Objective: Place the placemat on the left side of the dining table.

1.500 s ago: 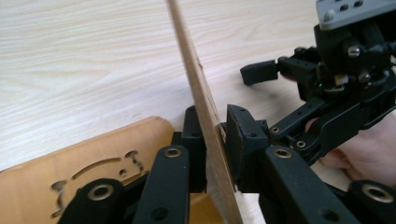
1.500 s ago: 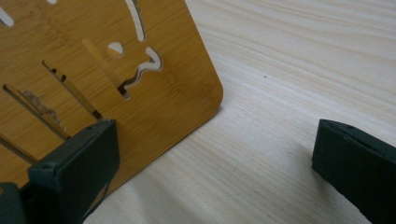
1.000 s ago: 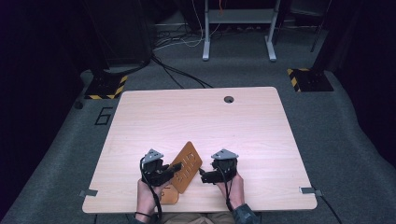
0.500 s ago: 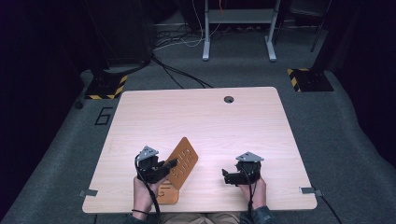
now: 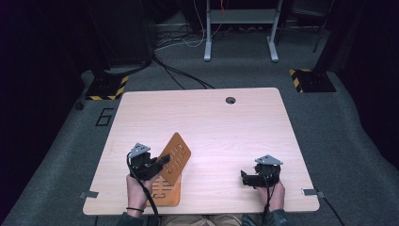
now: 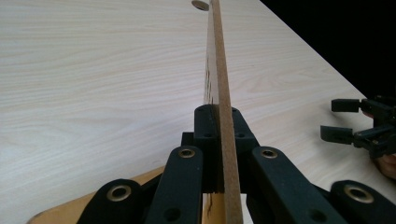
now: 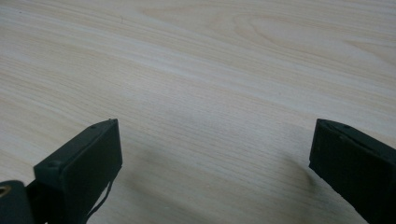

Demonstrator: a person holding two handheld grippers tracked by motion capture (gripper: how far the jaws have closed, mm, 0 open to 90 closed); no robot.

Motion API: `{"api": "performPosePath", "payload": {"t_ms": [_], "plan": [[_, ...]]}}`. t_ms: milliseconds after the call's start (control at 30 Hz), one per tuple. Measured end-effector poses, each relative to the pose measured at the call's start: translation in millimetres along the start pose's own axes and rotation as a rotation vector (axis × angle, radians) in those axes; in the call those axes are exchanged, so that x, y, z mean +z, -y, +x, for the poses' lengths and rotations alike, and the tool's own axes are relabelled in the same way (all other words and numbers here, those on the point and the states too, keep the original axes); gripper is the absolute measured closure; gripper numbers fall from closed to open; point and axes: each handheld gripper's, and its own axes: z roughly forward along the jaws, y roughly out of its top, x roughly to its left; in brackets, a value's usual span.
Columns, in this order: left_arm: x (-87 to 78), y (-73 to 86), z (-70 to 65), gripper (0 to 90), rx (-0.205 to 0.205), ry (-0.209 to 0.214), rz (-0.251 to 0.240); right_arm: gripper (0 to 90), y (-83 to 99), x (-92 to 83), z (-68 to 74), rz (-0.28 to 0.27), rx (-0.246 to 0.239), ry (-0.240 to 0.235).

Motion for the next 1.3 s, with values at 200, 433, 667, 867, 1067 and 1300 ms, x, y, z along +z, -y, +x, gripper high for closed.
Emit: {"api": "performPosePath", "payload": {"t_ms": [200, 433, 667, 867, 1067, 1300], "plan": [[-4.3, -5.5, 8.1, 86.1, -0.014, -0.022, -0.013, 3.2, 0.3, 3.7, 2.8, 0.021, -0.028, 0.003], [-10.2, -10.7, 18.9, 86.0, -0.029, -0.048, -0.031, 1.8, -1.0, 5.9, 3.8, 0.036, -0.039, 0.000], [-16.0, -15.4, 31.6, 86.1, -0.045, -0.080, -0.046, 0.0, -1.5, 7.0, 3.7, 0.040, -0.033, 0.007], [-20.1, -18.3, 44.7, 86.0, -0.082, -0.079, -0.064, 0.0, -1.6, 7.2, 3.7, 0.041, -0.032, 0.010], [-22.4, -21.6, 53.2, 86.0, -0.095, -0.097, -0.078, 0.0, -1.6, 7.3, 3.6, 0.040, -0.033, 0.011], [-24.5, -27.2, 63.5, 86.0, -0.106, -0.129, -0.088, 0.0, -1.6, 7.3, 3.6, 0.040, -0.032, 0.011]]}}
